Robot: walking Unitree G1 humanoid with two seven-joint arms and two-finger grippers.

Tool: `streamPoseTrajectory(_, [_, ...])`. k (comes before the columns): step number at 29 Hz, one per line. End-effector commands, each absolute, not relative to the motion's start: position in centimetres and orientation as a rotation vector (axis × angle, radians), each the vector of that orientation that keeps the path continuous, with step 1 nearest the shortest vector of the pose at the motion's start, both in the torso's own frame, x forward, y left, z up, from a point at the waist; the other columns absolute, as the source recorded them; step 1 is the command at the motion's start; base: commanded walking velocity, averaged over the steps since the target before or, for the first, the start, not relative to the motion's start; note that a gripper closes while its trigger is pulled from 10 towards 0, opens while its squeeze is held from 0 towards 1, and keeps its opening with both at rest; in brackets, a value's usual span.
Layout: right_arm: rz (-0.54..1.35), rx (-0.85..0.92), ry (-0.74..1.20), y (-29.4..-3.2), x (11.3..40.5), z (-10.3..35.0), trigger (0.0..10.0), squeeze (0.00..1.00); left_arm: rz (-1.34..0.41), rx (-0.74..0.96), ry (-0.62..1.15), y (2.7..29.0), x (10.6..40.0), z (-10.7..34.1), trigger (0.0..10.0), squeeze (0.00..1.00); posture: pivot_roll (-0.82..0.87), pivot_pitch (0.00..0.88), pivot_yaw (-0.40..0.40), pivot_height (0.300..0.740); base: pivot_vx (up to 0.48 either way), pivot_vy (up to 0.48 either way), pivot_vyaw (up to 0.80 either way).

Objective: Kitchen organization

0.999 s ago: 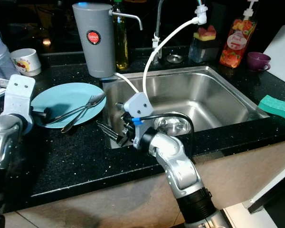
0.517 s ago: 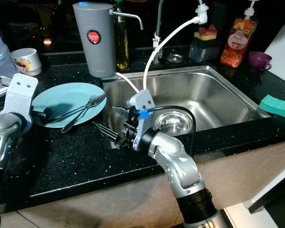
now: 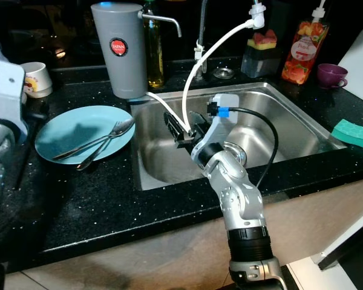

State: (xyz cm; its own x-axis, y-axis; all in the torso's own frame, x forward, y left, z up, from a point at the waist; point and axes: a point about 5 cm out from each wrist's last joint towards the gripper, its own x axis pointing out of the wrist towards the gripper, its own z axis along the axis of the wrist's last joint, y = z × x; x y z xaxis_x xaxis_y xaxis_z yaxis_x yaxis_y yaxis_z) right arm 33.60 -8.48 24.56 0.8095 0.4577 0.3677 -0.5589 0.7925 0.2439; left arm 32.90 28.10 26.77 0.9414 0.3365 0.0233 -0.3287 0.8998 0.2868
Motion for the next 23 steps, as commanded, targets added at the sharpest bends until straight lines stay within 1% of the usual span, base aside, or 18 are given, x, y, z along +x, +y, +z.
streamPoseTrajectory(1, [0.586, 0.343, -0.286, -8.0, 33.4, 24.5, 10.0, 0.00, 0.365, 0.250, 0.064, 28.6, 32.8, 26.0, 10.0, 0.00, 0.01, 0.051, 0.017, 0.740, 0.000, 0.000, 0.00])
streamPoseTrajectory(4, [0.640, 0.304, -0.288, -7.3, 33.1, 24.7, 10.0, 0.00, 0.361, 0.171, 0.139, 28.7, 32.7, 24.9, 10.0, 0.00, 0.01, 0.048, 0.020, 0.740, 0.000, 0.000, 0.00])
streamPoseTrajectory(5, [0.654, 0.298, -0.288, -7.2, 33.0, 24.8, 10.0, 0.00, 0.369, 0.174, 0.141, 28.7, 32.7, 24.8, 10.0, 0.00, 0.01, 0.048, 0.020, 0.740, 0.000, 0.000, 0.00])
streamPoseTrajectory(8, [0.682, 0.288, -0.287, -7.0, 32.8, 24.8, 10.0, 0.00, 0.386, 0.203, 0.119, 28.8, 32.5, 25.1, 10.0, 0.00, 0.01, 0.045, 0.017, 0.740, 0.000, 0.000, 0.00])
streamPoseTrajectory(10, [0.690, 0.281, -0.283, -6.9, 32.7, 24.7, 10.0, 0.00, 0.408, 0.208, 0.065, 28.9, 32.4, 25.8, 10.0, 0.00, 0.00, 0.043, 0.017, 0.740, 0.000, 0.000, 0.00])
streamPoseTrajectory(12, [0.665, 0.283, -0.284, -7.0, 32.8, 24.7, 10.0, 0.00, 0.396, 0.252, -0.045, 28.7, 32.4, 27.2, 10.0, 0.00, 0.00, 0.041, 0.015, 0.740, 0.000, 0.000, 0.00])
streamPoseTrajectory(13, [0.587, 0.316, -0.277, -7.6, 33.4, 24.6, 10.0, 0.00, 0.383, 0.223, -0.090, 28.4, 32.4, 27.8, 10.0, 0.00, 0.01, 0.039, 0.013, 0.740, 0.000, 0.000, 0.00])
streamPoseTrajectory(14, [0.531, 0.340, -0.270, -8.1, 33.8, 24.6, 10.0, 0.00, 0.376, 0.197, -0.117, 28.2, 32.4, 28.2, 10.0, 0.00, 0.01, 0.039, 0.013, 0.740, 0.000, 0.000, 0.00])
streamPoseTrajectory(15, [0.531, 0.340, -0.270, -8.1, 33.8, 24.6, 10.0, 0.00, 0.376, 0.197, -0.117, 28.2, 32.4, 28.2, 10.0, 0.00, 0.01, 0.039, 0.013, 0.740, 0.000, 0.000, 0.00])
streamPoseTrajectory(17, [0.438, 0.363, -0.278, -9.1, 34.5, 24.7, 10.0, 0.00, 0.346, 0.193, -0.189, 27.2, 32.4, 28.9, 10.0, 0.00, 0.01, 0.040, 0.014, 0.740, 0.000, 0.000, 0.00])
streamPoseTrajectory(18, [0.438, 0.363, -0.278, -9.1, 34.5, 24.7, 10.0, 0.00, 0.346, 0.193, -0.189, 27.2, 32.4, 28.9, 10.0, 0.00, 0.01, 0.040, 0.014, 0.740, 0.000, 0.000, 0.00])
streamPoseTrajectory(21, [0.378, 0.353, -0.301, -10.1, 34.8, 25.0, 10.0, 0.00, 0.262, 0.295, -0.249, 25.1, 32.3, 29.3, 10.0, 0.00, 0.01, 0.040, 0.015, 0.740, 0.000, 0.000, 0.00])
streamPoseTrajectory(23, [0.350, 0.328, -0.309, -10.5, 35.0, 25.2, 10.0, 0.00, 0.214, 0.294, -0.268, 23.9, 32.2, 29.3, 10.0, 0.00, 0.01, 0.039, 0.015, 0.740, 0.000, 0.000, 0.00])
